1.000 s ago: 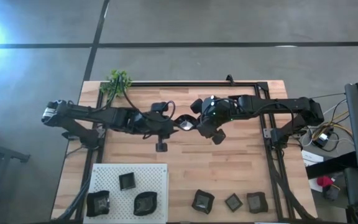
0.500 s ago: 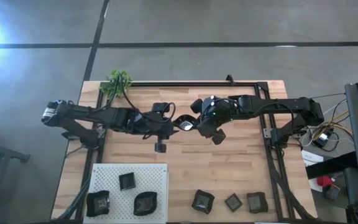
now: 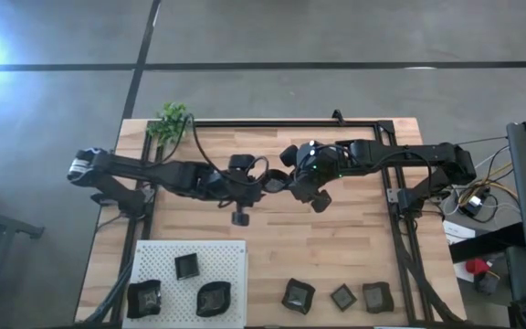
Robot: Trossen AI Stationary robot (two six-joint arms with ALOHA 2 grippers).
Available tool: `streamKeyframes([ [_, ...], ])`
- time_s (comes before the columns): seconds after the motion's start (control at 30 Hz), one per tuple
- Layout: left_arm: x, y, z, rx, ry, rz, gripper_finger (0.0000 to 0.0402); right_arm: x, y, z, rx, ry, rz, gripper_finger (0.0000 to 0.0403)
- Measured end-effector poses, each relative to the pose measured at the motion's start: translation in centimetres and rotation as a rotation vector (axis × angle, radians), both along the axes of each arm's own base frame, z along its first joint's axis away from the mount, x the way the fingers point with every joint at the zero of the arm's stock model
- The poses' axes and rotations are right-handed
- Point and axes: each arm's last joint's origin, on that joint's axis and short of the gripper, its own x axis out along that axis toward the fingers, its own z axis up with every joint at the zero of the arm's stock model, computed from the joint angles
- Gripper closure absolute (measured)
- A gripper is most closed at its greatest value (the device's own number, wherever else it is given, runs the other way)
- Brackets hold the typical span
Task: Pick & Place Mini shaped plates
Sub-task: Stack the leaf shaped plate on top of the leaf shaped plate on the shelf
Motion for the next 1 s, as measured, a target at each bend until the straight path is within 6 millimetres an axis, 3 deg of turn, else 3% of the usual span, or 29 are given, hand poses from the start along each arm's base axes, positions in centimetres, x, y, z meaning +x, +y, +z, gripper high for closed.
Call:
streamKeyframes([
  [0.23, 0.1, 0.0, -0.1, -0.004, 0.002, -0.007, 0.0393, 0.0, 0.0, 0.0, -0.002, 0.0, -0.002, 0.0394],
  [0.63, -0.3, -0.1, 0.6, -0.011, -0.006, -0.03, 0.0401, 0.1, 0.0, 0.1, -0.008, -0.016, 0.004, 0.0392],
  [1.0, -0.7, -0.1, 0.9, -0.085, -0.012, -0.027, 0.0401, 0.1, 0.6, 0.5, -0.018, -0.042, 0.032, 0.0313],
])
